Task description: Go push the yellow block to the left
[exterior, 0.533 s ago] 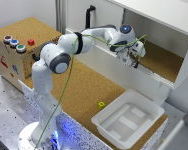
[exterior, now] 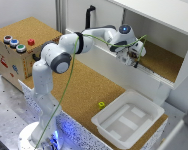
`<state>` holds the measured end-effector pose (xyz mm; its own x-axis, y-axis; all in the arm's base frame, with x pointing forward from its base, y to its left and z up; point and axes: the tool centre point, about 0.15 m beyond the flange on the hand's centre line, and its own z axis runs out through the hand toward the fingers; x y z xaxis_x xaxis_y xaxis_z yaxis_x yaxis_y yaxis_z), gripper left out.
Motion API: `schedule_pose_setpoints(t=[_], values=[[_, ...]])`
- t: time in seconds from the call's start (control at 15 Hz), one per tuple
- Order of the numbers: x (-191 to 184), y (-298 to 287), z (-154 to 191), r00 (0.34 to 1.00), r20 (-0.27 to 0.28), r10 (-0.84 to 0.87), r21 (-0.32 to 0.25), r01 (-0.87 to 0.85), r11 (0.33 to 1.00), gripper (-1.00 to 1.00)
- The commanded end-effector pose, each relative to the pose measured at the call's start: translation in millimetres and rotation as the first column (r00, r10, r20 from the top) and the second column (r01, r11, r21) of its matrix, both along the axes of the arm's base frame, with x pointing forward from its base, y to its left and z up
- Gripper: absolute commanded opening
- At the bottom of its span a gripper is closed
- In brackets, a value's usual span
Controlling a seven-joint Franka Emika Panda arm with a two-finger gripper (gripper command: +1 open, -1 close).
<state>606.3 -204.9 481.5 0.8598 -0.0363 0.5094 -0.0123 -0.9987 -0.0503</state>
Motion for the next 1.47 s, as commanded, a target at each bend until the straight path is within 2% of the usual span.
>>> schedule_pose_setpoints(t=[0.0,0.13,0.27,0.4,0.47,0.67,0.8,1.0,1.07,1.27,1.4], values=[[-124,-22,-12,0.998,-0.026,-0.058,0.085,0.06,0.995,1.0],[-159,-27,-27,0.992,-0.077,-0.1,0.086,0.106,0.991,1.0],[-184,-23,-40,0.989,-0.086,-0.123,0.029,0.126,0.992,1.0],[-211,-18,-55,0.983,-0.105,-0.149,0.009,0.151,0.988,1.0],[-226,-12,-66,0.981,-0.116,-0.157,-0.023,0.155,0.988,1.0],[-263,-2,-117,0.959,-0.201,-0.201,-0.1,0.184,0.978,1.0],[-282,-1,-151,0.938,-0.246,-0.244,-0.126,0.219,0.968,1.0],[-307,2,-189,0.904,-0.295,-0.311,-0.136,0.282,0.95,1.0],[-313,1,-197,0.89,-0.304,-0.339,-0.111,0.32,0.941,-1.0],[-326,-10,-218,0.851,-0.337,-0.402,-0.083,0.399,0.913,-1.0],[-327,-24,-224,0.835,-0.336,-0.435,-0.055,0.444,0.894,-1.0]])
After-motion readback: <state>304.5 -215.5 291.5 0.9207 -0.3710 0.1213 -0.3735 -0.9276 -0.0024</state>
